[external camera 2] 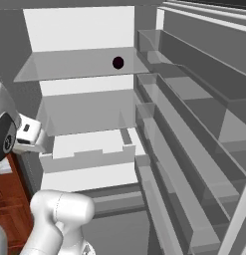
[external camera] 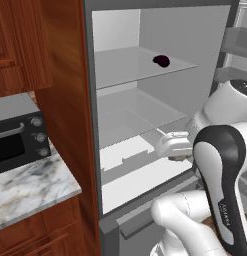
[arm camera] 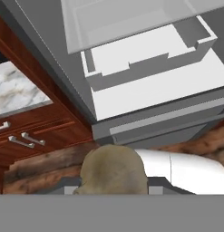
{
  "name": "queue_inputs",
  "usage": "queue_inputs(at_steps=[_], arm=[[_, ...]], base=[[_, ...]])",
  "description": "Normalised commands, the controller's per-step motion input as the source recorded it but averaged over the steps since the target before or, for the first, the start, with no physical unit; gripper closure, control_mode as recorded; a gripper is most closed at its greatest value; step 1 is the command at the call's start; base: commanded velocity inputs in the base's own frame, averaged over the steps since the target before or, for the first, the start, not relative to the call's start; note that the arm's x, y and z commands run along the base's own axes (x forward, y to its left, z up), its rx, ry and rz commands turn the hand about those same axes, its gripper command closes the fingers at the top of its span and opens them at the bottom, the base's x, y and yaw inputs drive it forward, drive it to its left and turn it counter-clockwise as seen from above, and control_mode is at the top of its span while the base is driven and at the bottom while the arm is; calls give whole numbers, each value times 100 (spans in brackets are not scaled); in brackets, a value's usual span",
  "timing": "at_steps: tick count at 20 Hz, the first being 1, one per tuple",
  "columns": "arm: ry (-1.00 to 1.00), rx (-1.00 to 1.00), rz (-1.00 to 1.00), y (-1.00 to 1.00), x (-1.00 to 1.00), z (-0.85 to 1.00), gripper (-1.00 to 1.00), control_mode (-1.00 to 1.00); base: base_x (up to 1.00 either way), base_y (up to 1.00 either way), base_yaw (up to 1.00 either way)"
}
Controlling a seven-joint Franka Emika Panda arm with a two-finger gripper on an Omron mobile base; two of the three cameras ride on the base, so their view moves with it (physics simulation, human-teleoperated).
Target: Retrieve the bottle and the shaker from the cabinet and place them next to the mixing bowl on the counter. Then add garlic from the fridge to the mixing bowl.
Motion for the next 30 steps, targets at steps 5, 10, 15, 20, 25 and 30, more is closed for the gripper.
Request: queue_inputs(at_steps=[5,10,15,20,25,30], arm=[[0,0,0,0,-14,0,100,-100],[-1,0,0,3,-32,0,100,100],[0,0,0,0,0,0,100,100],[0,0,0,0,0,0,100,100],[0,0,0,0,0,0,100,100],[0,0,0,0,0,0,100,100]], base=[[0,0,0],[-52,21,0],[-57,68,4],[0,90,21],[20,100,39],[50,86,47]])
